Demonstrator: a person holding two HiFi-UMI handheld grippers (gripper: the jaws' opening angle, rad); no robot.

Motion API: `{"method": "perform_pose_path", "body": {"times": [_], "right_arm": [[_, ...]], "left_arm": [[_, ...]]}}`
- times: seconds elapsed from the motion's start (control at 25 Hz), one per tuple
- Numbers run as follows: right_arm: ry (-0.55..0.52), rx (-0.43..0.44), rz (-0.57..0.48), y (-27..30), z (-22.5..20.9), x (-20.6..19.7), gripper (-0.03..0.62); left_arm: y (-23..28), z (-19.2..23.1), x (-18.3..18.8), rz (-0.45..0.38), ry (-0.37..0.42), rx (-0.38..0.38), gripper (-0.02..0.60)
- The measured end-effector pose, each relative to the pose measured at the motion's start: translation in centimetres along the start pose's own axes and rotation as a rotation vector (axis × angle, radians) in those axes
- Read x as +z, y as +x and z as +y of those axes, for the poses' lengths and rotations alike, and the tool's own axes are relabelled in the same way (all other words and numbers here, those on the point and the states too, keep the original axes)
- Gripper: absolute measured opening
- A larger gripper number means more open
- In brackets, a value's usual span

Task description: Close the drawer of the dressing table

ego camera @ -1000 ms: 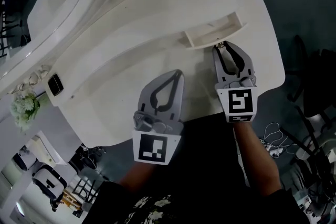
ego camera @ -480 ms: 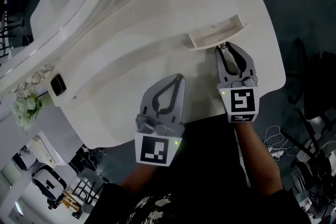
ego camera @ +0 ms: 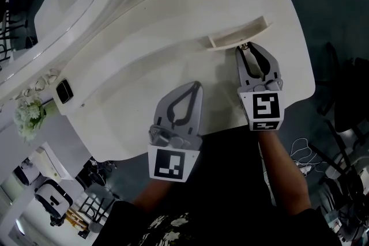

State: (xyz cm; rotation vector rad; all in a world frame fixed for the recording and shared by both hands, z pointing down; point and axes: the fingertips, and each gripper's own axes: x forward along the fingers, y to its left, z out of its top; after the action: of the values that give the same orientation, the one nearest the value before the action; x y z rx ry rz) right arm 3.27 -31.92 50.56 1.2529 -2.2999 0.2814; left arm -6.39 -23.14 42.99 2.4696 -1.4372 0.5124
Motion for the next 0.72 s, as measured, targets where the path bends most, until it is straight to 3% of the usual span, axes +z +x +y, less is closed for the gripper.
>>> {"method": "perform_pose_path", "body": {"times": [0.72], "right_arm": [[-0.013,0.003,-0.033,2.1,0.0,1.4,0.087]], "left_arm": [[-0.8,0.0,-0.5,0.003,-0.009,0.015,0.002]]}}
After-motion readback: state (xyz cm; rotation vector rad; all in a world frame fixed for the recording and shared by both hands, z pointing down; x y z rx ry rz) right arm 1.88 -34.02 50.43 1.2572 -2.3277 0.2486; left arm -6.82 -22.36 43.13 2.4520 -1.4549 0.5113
